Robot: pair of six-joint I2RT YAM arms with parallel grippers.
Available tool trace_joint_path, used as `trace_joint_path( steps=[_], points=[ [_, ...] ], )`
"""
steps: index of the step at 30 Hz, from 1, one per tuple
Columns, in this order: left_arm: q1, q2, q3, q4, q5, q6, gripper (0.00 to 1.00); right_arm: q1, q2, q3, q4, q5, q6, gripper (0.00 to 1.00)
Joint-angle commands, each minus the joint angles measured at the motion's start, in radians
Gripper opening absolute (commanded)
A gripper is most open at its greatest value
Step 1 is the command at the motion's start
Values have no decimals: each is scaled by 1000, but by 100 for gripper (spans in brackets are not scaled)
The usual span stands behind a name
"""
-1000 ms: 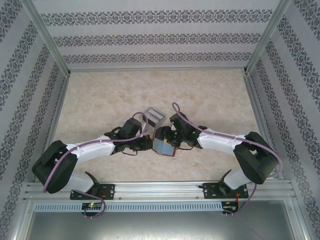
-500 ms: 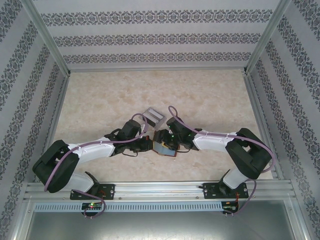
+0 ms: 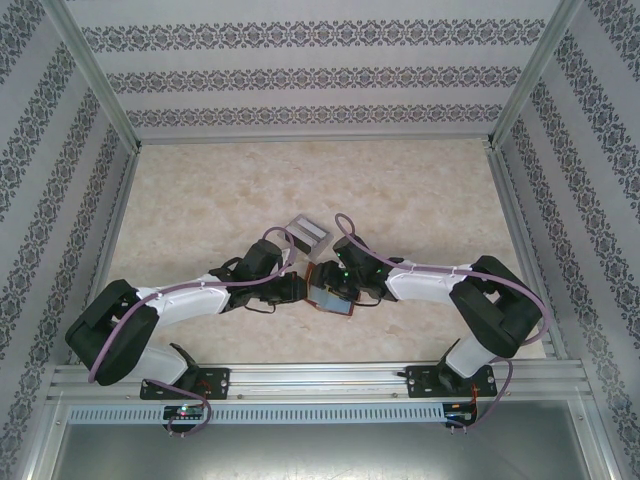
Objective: Put the credit cards into the card holder
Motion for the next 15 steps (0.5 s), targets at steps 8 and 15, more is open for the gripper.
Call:
trace_joint_path(
  steps=[8,15],
  points=[
    [8,22,3,32,13,13,22,-2,1,-44,24,23,-21,48],
    [8,72,10,85,77,1,25,-12,-37,-50,67,5,-56,48]
  ],
)
